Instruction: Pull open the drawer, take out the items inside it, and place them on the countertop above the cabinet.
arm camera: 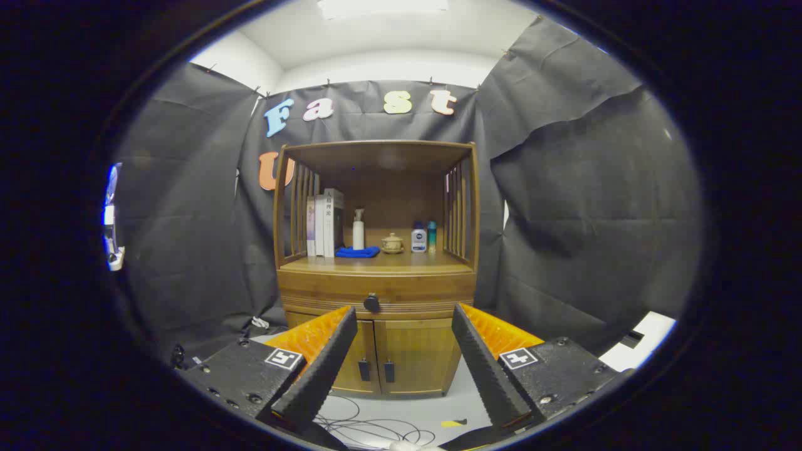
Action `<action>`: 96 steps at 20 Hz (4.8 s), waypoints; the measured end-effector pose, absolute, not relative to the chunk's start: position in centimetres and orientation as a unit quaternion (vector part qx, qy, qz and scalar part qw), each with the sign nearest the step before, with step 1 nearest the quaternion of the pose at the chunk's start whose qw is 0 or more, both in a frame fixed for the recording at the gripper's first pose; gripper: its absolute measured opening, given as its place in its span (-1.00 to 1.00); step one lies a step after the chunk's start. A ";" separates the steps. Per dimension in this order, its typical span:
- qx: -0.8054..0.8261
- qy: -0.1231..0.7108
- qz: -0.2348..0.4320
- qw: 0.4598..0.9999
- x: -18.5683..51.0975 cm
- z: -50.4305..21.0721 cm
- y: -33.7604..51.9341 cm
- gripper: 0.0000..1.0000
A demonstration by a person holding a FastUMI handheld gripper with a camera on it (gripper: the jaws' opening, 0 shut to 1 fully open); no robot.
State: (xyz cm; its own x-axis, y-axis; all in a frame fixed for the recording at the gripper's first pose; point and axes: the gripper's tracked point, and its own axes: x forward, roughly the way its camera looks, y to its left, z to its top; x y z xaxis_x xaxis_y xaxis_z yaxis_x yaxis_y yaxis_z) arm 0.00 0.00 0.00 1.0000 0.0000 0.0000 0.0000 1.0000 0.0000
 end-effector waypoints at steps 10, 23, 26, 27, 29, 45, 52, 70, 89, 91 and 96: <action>-0.002 -0.003 0.002 1.000 0.0 0.5 -0.2 0.98; -0.001 -0.011 0.050 0.999 11.9 2.8 4.6 0.98; 0.000 -0.007 0.049 0.999 17.4 2.2 5.8 0.99; 0.000 -0.004 0.048 0.999 19.4 1.5 6.2 0.99; 0.001 0.008 0.052 0.999 22.9 -0.1 6.9 0.99; -0.002 0.093 0.026 0.995 35.4 -11.4 7.3 0.23; 0.008 0.108 0.018 0.994 35.4 -11.6 7.2 -0.23; -0.013 0.104 0.016 0.994 23.9 -12.5 6.4 -0.38; -0.025 0.072 0.013 0.997 13.4 -11.3 5.9 -0.39; -0.052 0.064 0.017 0.996 12.9 -10.1 5.6 -0.62; 0.018 0.098 0.031 0.995 10.7 -9.3 3.7 -0.32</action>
